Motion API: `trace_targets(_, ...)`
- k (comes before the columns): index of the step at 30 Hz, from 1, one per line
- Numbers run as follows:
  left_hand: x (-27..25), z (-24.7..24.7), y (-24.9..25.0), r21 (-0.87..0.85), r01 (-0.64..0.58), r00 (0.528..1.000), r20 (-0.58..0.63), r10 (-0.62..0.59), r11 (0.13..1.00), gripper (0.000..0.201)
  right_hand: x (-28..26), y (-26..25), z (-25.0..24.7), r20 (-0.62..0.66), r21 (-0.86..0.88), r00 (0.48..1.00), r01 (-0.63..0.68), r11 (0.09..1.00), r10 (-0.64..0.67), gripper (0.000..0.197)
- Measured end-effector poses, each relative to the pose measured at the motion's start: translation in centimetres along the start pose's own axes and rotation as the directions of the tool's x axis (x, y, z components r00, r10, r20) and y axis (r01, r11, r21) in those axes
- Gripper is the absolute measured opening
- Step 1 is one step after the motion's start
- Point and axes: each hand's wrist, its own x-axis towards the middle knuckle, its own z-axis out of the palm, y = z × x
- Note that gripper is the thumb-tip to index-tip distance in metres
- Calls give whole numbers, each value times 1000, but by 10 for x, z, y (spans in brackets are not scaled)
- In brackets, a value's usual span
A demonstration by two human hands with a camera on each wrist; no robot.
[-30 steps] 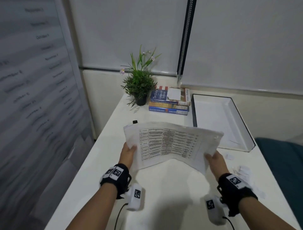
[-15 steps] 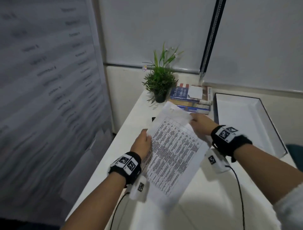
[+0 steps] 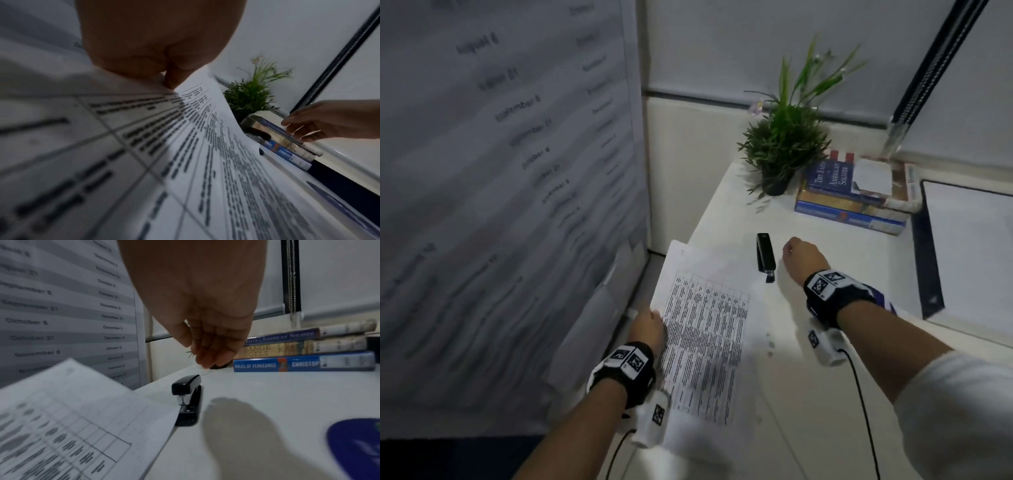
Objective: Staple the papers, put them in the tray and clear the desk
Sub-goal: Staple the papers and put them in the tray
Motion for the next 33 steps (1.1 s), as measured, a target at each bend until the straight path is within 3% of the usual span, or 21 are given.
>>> trace_targets(3,10,1,-7,35,50,999,2,-50,998,21,21,-17,17,42,15,995,-96,995,95,40)
trace_targets(8,27,8,-5,18,113,993,30,-113,993,38,46,-23,43,99,-41,977,-185,982,188,56)
trace_targets(15,24,13,8,-40,102,994,37,-101,994,35,39,-3,40,64,-64,984,-161,985,165,50)
trace_targets(20,4,30,34,-16,-52,998,47,52,999,38,12,38,-9,-59,270,984,-147,951,169,48)
trace_targets(24,-27,55,73,-69,-211,975,59,215,975,36,-8,61,-59,-228,652,956,10,758,184,60)
trace_targets(29,-84,104,130,-174,-461,883,5,469,870,27,-45,87,-136,-426,759,868,191,622,254,44)
trace_targets(33,-132,140,160,-300,-512,850,-37,526,805,28,-64,100,-183,-554,721,801,324,612,228,47)
